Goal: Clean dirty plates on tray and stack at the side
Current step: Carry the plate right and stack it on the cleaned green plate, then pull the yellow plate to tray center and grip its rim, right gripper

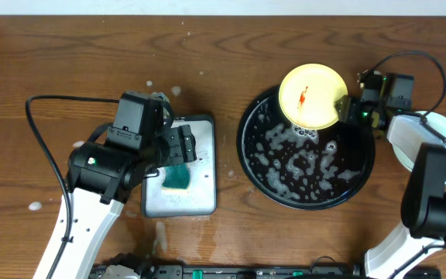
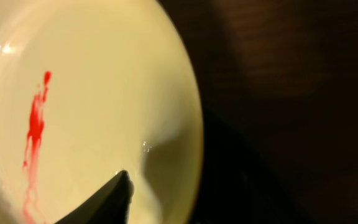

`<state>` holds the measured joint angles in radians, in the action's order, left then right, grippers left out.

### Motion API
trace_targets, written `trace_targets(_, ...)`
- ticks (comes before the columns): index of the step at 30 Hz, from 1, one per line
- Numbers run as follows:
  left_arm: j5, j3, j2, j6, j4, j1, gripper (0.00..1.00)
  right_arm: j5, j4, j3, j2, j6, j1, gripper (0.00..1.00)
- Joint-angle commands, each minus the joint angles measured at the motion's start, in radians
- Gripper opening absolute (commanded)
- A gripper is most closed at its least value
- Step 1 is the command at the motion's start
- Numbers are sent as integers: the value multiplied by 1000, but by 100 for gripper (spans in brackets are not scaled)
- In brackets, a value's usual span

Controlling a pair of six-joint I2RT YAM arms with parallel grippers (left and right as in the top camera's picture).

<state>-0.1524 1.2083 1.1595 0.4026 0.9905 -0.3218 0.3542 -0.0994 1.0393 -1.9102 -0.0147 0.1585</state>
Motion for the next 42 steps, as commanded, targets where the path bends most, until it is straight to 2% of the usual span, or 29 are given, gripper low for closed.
trace_targets(1,-5,17,-2,-10,2,3,84,21,31,10,-33,-38,-5,31)
trace_targets(2,-5,17,-2,-10,2,3,83,21,34,10,-33,-45,-6,17)
trace_targets(3,-5,17,-2,-10,2,3,83,21,35,10,-33,-56,-6,7)
trace_targets(4,-5,17,-2,-10,2,3,83,21,37,10,-32,-70,-6,1)
trace_targets(9,-5,17,-2,-10,2,3,83,21,-19,10,42,-153,-6,1)
trace_targets(13,-5,17,-2,-10,2,3,84,15,-138,10,168,-167,-16,1)
trace_targets(19,-5,17,-2,-10,2,3,84,-85,-455,10,336,-227,-53,1)
trace_targets(23,-5,17,-2,-9,2,3,84,-198,-650,-5,340,-319,-109,1)
trace_targets(26,-5,17,-2,-10,2,3,84,-242,-650,-67,326,-386,-156,1)
trace_targets(29,-5,17,-2,-9,2,3,84,-255,-521,-146,320,-389,-198,1)
trace_targets(32,-5,17,-2,-3,16,3,84,-264,-453,-148,323,-297,-214,17)
trace_targets(35,19,8,2,-3,33,3,84,-248,-475,-119,356,-232,-222,33)
trace_targets(42,172,-135,96,65,3,3,84,-97,-571,-57,558,-91,-232,41)
